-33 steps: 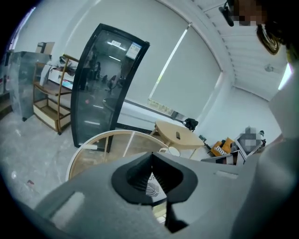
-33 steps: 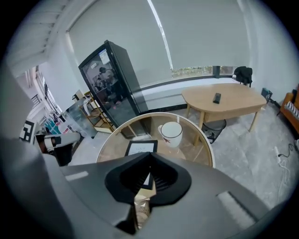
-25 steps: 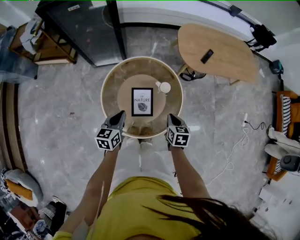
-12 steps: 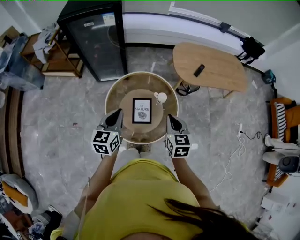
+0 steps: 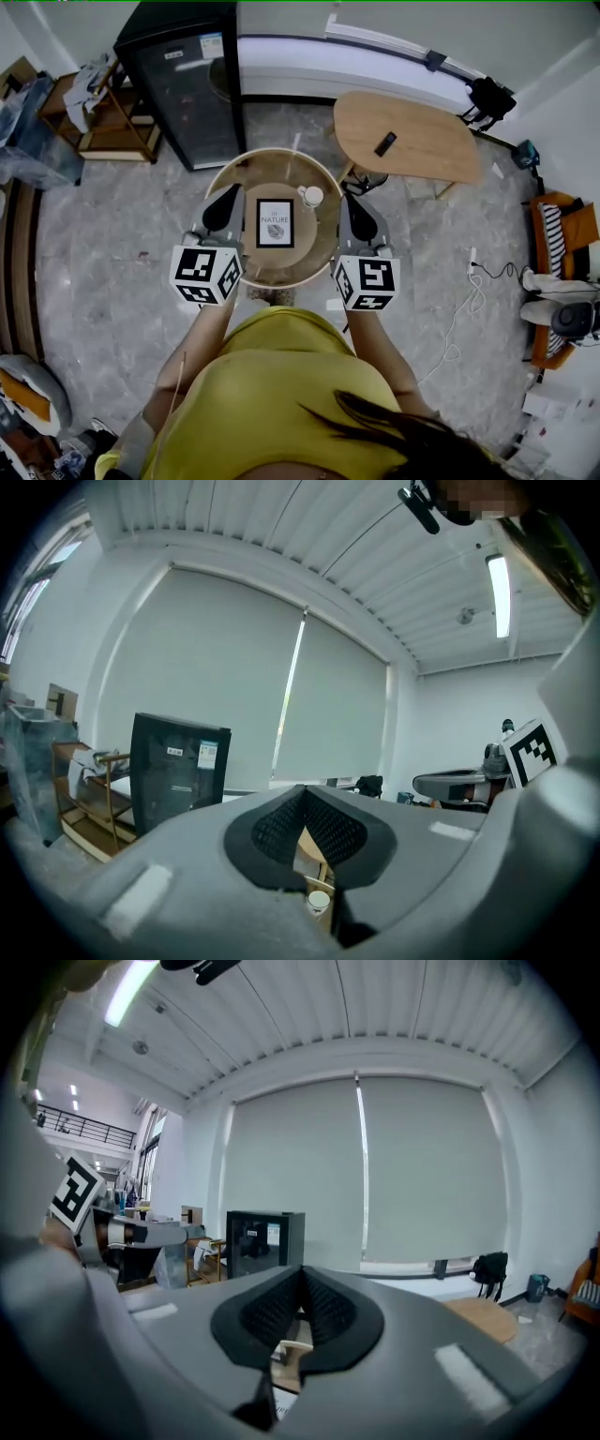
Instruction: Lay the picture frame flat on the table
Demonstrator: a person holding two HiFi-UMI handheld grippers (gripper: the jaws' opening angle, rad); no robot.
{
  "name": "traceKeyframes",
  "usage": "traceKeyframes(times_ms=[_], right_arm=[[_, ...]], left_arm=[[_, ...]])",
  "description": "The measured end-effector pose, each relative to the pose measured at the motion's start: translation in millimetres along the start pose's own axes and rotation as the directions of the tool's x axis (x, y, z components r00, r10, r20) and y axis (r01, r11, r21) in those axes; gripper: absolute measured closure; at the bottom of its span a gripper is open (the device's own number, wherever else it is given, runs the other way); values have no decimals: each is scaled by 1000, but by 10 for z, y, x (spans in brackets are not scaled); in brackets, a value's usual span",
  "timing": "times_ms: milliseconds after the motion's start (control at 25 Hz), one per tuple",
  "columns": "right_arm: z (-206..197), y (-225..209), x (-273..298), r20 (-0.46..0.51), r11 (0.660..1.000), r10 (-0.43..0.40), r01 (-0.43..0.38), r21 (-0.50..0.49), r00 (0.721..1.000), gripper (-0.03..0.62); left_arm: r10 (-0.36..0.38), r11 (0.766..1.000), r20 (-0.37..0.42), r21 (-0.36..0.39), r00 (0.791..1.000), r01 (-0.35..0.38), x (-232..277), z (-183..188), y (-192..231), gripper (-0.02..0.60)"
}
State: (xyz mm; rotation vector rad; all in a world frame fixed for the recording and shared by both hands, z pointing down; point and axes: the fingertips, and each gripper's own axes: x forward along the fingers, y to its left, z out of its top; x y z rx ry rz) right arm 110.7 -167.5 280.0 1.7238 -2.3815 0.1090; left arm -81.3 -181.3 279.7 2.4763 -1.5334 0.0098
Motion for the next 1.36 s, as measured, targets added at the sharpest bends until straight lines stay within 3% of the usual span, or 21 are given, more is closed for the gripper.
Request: traceKeyframes(times_ms=[240, 440, 1360], right_arm=[[550, 19, -151, 131, 996, 8, 5, -94, 991, 592], [752, 165, -259, 202, 981, 60, -20, -191, 978, 594], [653, 47, -338, 232, 980, 169, -138, -143, 958, 592]], left_arm=[[-13, 997, 78, 83, 997, 7, -45, 485, -207, 581], [-19, 994, 102, 112, 995, 8, -97, 616, -379, 581], [-21, 991, 106, 130, 994, 7, -56, 412, -920, 581]])
